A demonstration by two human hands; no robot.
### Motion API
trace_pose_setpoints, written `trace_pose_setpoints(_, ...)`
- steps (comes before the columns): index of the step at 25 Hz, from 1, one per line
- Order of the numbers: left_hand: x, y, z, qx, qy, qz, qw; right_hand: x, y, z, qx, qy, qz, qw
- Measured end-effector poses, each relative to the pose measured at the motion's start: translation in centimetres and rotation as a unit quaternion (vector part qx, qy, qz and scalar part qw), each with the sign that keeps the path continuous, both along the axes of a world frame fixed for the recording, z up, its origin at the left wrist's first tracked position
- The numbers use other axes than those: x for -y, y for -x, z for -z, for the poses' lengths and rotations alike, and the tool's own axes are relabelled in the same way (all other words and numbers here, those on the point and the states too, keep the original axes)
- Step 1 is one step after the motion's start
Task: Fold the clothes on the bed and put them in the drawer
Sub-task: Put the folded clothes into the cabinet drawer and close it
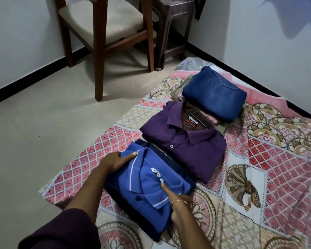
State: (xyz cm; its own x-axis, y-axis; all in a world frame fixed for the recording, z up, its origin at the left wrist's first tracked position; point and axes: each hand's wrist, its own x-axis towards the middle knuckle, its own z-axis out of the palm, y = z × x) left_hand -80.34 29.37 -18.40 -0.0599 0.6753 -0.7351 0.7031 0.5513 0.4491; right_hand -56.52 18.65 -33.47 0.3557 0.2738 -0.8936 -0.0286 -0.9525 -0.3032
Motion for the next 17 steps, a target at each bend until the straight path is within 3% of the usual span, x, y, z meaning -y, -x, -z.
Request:
trace_pose_setpoints(2,-0.2,-0.1,0.1,0.02,0.018,-0.019,0.999,0.1,-0.1,-1.4,-0.026,-0.009,0.039,0.999)
trace_pose_setpoints(5,0.2,-0.2,-0.2,0.091,0.046,-0.082,0.991,-1.8,2.1,-12.5,-0.005,-0.003,0.091,0.996)
trace_pose_setpoints(9,0.7,-0.2,-2.4,0.161,0.081,-0.085,0.98,-1.0,1.0,-11.9,0.029,-0.04,0.059,0.997)
trace_pose_setpoints(11,1.2,-0.6,-3.7,0.189,0.086,-0.083,0.975,-0.6,0.7,-12.8,-0.002,-0.073,0.036,0.997)
trace_pose_setpoints(17,7.3,-2.5,-10.8,0.229,-0.038,-0.159,0.96,1.1,-2.6,-19.2,-0.004,-0.197,-0.011,0.98)
